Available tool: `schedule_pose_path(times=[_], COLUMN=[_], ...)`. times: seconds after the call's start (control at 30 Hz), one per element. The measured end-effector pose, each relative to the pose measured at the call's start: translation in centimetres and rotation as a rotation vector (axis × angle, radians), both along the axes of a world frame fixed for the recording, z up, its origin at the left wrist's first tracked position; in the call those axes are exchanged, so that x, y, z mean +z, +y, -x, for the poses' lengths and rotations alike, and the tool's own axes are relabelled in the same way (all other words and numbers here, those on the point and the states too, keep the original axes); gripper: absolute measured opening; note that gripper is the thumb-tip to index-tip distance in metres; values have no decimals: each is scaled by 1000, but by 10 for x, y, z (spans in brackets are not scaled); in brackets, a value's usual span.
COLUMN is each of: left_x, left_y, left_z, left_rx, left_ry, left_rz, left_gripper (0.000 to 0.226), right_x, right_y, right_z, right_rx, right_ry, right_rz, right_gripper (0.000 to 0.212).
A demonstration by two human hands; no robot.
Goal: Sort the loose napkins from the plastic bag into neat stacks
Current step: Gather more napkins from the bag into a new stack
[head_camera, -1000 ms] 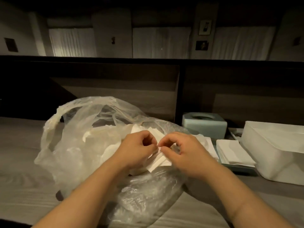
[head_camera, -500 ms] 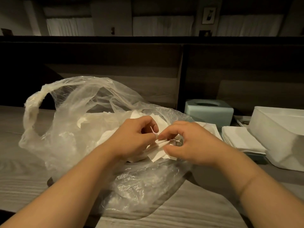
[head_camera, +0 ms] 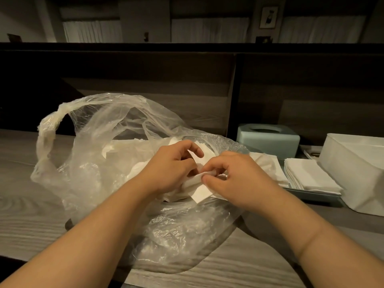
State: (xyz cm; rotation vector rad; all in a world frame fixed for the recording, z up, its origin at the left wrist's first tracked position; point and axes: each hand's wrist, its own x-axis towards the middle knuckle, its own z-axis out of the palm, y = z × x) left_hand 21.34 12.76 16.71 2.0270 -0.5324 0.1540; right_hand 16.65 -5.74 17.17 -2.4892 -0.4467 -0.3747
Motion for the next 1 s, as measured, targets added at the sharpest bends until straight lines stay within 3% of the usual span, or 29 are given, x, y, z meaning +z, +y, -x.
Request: schedule_pose_path(times=[0.07,0.17,0.3,0.37,0.57,0.67,0.83,1.0], left_x=[2,13,30,34,28,27,26,25], left_y=[0,1,7,5,1,-2,-6,-8], left_z=[0,2,12,18,25,25,22,23], left_rx=[-10,-33,-295,-409,-698,-815,-773,-838], left_ry=[-8,4,415,578,825,861,862,842], left_rz=[104,267,486,468,506,553,495,518], left_gripper=[10,42,75,93,90,67,49,40], right_x=[0,9,26,30,27,25,16,18], right_y=[2,1,-2,-2,7,9,7,8], right_z=[-1,3,15,19,23,21,14,15], right_rx=[-23,1,195,273,124,78,22,73], right_ry=[-70,-172,-12,105,193,115,-128,-132], right_rz=[-26,-301,-835,-951,-866,-778,-477,-398], right_gripper=[7,10,16,16,16,11,24,31])
